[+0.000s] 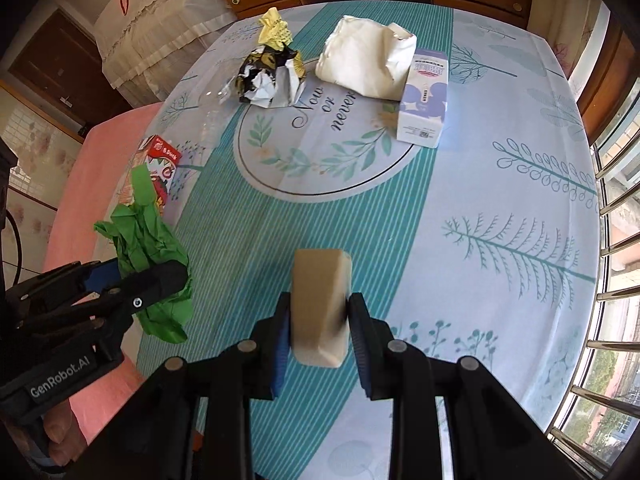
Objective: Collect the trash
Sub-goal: 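Grasp the beige sponge with the right tool while the left grasps the green paper, then carry the green paper and beige sponge over the bin and release both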
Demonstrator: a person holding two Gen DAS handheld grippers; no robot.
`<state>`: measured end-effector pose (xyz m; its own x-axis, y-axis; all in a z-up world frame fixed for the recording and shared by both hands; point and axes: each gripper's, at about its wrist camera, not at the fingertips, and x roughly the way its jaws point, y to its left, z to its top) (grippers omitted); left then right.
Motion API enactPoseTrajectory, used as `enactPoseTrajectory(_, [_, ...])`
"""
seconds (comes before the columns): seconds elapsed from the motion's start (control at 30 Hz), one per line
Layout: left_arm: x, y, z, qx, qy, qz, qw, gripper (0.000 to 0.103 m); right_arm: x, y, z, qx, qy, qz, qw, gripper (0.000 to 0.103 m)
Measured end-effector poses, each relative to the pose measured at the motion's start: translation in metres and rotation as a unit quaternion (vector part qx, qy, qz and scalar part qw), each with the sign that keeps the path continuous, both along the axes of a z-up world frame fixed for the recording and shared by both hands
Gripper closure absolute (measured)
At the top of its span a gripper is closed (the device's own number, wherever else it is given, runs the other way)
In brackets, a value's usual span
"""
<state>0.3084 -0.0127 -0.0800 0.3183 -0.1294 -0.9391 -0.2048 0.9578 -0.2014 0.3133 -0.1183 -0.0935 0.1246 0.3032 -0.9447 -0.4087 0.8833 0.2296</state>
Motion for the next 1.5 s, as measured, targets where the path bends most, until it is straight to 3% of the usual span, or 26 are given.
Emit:
enactPoseTrajectory(0.33, [-0.110,0.052,0.024,0.021,-0.053,-0.073,0.9957,0.069,-0.104,0.037,0.024,-0.009,-0.020,-0.062,0.998,0.075])
enactPoseTrajectory(0.53, [-0.174,0.087,0.020,0.013,-0.070,-0.091,0.9933,0.069,-0.169,0.069,0.026,-0.025,-0.030,-0.079,0.996,0.075])
enactPoseTrajectory(0.67, [-0.211,0.104,0.005,0.008,-0.064,-0.104,0.9925,0.069,-0.208,0.089,0.020,-0.028,-0.035,-0.085,0.995,0.075])
enactPoseTrajectory(0.9, [-0.246,0.117,-0.022,-0.021,-0.036,-0.114,0.9927,0.069,-0.256,0.104,-0.007,-0.052,0.000,-0.084,0.995,0.075])
enactPoseTrajectory(1.17, [-0.265,0.105,-0.084,-0.052,0.023,-0.131,0.9898,0.069,-0.290,0.104,-0.058,-0.078,0.051,-0.095,0.991,0.075])
enactPoseTrajectory(1.5, [-0.255,0.089,-0.187,-0.087,0.077,-0.120,0.9860,0.069,-0.295,0.077,-0.160,-0.083,0.091,-0.150,0.981,0.075])
